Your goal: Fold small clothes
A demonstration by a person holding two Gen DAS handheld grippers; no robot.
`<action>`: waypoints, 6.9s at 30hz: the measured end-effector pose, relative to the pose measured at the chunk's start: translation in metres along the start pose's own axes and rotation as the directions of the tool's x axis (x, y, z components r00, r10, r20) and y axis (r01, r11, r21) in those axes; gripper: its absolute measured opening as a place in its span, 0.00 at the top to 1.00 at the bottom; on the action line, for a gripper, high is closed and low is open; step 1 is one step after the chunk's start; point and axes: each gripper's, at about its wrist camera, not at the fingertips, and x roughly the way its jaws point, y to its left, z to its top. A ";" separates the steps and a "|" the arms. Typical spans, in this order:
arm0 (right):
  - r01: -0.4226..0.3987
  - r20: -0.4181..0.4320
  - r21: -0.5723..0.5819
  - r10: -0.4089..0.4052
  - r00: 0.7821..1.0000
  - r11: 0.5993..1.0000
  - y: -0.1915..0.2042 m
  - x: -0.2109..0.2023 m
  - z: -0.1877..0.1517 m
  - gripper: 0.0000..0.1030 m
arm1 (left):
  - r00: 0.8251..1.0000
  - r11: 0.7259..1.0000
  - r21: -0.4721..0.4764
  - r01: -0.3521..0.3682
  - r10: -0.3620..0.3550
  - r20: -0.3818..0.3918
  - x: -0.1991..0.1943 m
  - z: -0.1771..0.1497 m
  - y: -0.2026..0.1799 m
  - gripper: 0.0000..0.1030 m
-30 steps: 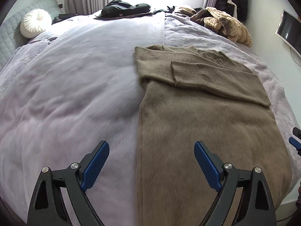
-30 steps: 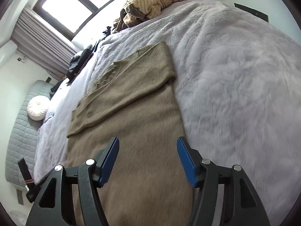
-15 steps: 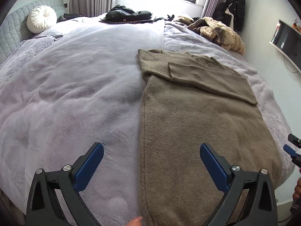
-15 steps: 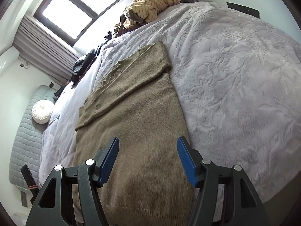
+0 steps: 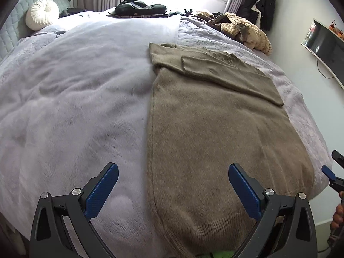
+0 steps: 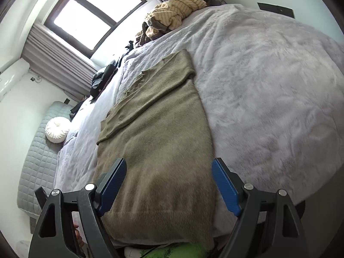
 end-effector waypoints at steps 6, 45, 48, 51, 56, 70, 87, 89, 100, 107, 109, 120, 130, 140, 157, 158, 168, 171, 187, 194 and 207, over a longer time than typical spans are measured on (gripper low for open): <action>-0.002 0.015 0.050 0.001 1.000 0.999 -0.019 -0.013 -0.012 0.18 | 0.999 1.000 0.005 0.023 -0.023 0.022 -0.009 -0.010 -0.002 0.01; -0.420 -0.155 0.085 0.428 0.890 0.904 -0.027 0.034 -0.075 0.18 | 0.923 0.925 -0.068 0.374 -0.378 -0.074 -0.013 -0.070 0.003 0.01; -0.385 -0.174 0.110 0.399 0.900 0.916 -0.033 0.042 -0.078 0.18 | 0.933 0.938 -0.054 0.341 -0.345 -0.105 -0.004 -0.075 0.004 0.01; -0.380 -0.185 0.139 0.401 0.897 0.914 -0.040 0.045 -0.083 0.18 | 0.929 0.935 -0.059 0.349 -0.354 -0.111 -0.003 -0.076 0.004 0.01; -0.438 -0.183 0.158 0.462 0.868 0.885 -0.036 0.045 -0.080 0.18 | 0.914 0.916 -0.094 0.391 -0.398 -0.079 -0.013 -0.066 -0.004 0.01; -0.450 -0.223 0.170 0.479 0.849 0.876 -0.024 0.059 -0.076 0.33 | 0.945 0.949 -0.136 0.283 -0.300 -0.133 0.006 -0.065 -0.004 0.50; -0.654 -0.105 0.104 0.663 0.742 0.749 0.031 0.034 0.005 0.94 | 0.874 0.867 -0.110 0.485 -0.479 0.084 -0.044 0.019 0.002 0.87; -0.659 -0.096 0.065 0.662 0.743 0.749 0.045 0.034 0.027 0.94 | 0.872 0.871 -0.081 0.485 -0.475 0.117 -0.050 0.044 0.002 0.87; -0.628 -0.083 -0.063 0.623 0.778 0.776 0.109 0.087 0.175 0.94 | 0.880 0.902 0.008 0.433 -0.424 0.215 -0.018 0.201 -0.019 0.87; -0.515 -0.139 0.005 0.510 0.849 0.857 0.102 0.203 0.233 0.94 | 0.938 0.947 -0.027 0.321 -0.313 0.150 0.087 0.262 -0.023 0.87; -0.474 -0.156 0.035 0.473 0.867 0.880 0.089 0.234 0.236 0.94 | 0.954 0.958 -0.034 0.284 -0.279 0.112 0.120 0.269 -0.023 0.87; -0.339 -0.182 0.159 0.365 0.913 0.927 0.042 0.318 0.241 0.90 | 0.980 0.979 -0.057 0.197 -0.195 0.035 0.206 0.267 -0.012 0.55; -0.359 -0.031 0.164 0.369 0.929 0.919 0.039 0.276 0.267 0.39 | 0.980 0.994 -0.049 0.103 -0.092 0.175 0.165 0.284 0.001 0.26; -0.150 -0.159 0.080 0.161 0.974 0.985 0.037 0.300 0.240 0.67 | 0.995 0.995 -0.015 0.103 -0.103 -0.006 0.227 0.269 -0.019 0.26; -0.168 -0.061 0.231 0.187 0.980 0.958 -0.027 0.164 0.148 0.43 | 0.976 0.963 -0.185 0.198 -0.211 -0.053 0.136 0.170 0.067 0.26; -0.169 -0.056 0.242 0.188 0.981 0.955 -0.029 0.157 0.139 0.43 | 0.969 0.957 -0.185 0.225 -0.240 -0.062 0.136 0.164 0.065 0.26; -0.135 -0.025 0.367 0.155 0.988 0.920 -0.044 0.165 0.105 0.43 | 0.948 0.958 -0.129 0.256 -0.275 -0.158 0.158 0.154 0.035 0.71; -0.096 -0.053 0.358 0.123 0.991 0.929 -0.038 0.187 0.116 0.92 | 0.941 0.951 -0.159 0.266 -0.292 -0.173 0.158 0.158 0.041 0.81; 0.088 -0.119 0.142 -0.071 0.990 0.986 -0.035 0.165 0.116 0.86 | 0.979 0.990 -0.022 0.142 -0.144 -0.147 0.126 0.125 0.058 0.86; 0.108 0.008 0.021 -0.108 0.994 0.994 -0.020 0.118 0.143 0.79 | 0.993 0.993 -0.026 0.114 -0.115 -0.034 0.095 0.154 0.058 0.86; 0.146 -0.136 -0.042 -0.150 0.979 0.988 0.000 0.211 0.157 0.86 | 0.996 0.999 -0.036 0.025 -0.028 -0.080 0.188 0.205 0.010 0.86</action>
